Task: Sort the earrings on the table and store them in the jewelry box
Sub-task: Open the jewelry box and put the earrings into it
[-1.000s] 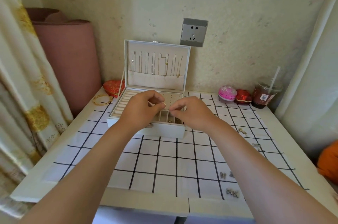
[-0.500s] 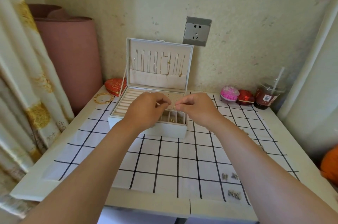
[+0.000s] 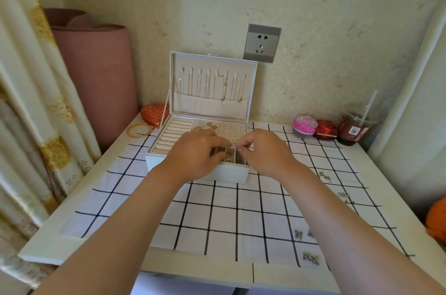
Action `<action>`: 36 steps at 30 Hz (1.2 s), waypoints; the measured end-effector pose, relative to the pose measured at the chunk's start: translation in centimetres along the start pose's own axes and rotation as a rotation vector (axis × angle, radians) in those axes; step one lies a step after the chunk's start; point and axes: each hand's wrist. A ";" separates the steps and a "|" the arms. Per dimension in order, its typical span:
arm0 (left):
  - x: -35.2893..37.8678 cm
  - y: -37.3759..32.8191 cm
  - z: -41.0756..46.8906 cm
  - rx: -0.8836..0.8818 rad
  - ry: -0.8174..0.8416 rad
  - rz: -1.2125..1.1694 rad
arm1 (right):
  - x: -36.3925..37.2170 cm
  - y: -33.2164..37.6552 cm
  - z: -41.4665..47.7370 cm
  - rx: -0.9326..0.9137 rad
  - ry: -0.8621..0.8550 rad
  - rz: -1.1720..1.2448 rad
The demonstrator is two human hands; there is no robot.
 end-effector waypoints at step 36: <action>6.9 -15.0 5.5 0.019 0.316 -0.075 | -6.8 -16.2 -7.0 0.345 -0.016 -0.062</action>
Point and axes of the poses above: each hand's wrist, its own z-axis towards the middle knuckle, its own x-axis out of the palm, y = z × x, and after that the axes turned 3 degrees about -x, right-handed
